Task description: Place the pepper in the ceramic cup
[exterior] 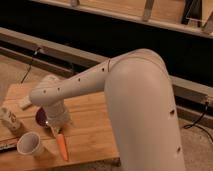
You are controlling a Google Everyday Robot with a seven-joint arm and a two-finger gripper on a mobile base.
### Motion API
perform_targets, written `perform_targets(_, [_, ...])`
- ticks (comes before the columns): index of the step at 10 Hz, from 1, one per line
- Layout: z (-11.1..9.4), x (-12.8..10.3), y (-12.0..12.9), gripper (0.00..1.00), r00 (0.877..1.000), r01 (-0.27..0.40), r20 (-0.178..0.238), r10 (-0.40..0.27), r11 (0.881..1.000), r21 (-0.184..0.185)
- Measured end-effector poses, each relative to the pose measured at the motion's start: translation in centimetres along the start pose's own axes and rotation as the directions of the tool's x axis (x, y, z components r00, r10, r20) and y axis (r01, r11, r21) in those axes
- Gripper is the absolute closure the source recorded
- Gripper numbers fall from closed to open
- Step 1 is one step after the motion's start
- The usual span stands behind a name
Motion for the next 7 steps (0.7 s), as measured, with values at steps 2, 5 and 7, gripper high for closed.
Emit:
perform_targets(2, [1.8,-0.1,-0.3,0.35,1.000,-0.003,0.011,0.003,1.000,0.013])
perform_targets(5, [3.6,-1.0,0.4,0.35,0.998,0.017,0.065,-0.018,1.000,0.023])
perform_targets(7, [4.5,-1.2,1.7,0.35,0.995,0.042,0.087,-0.044,0.999,0.025])
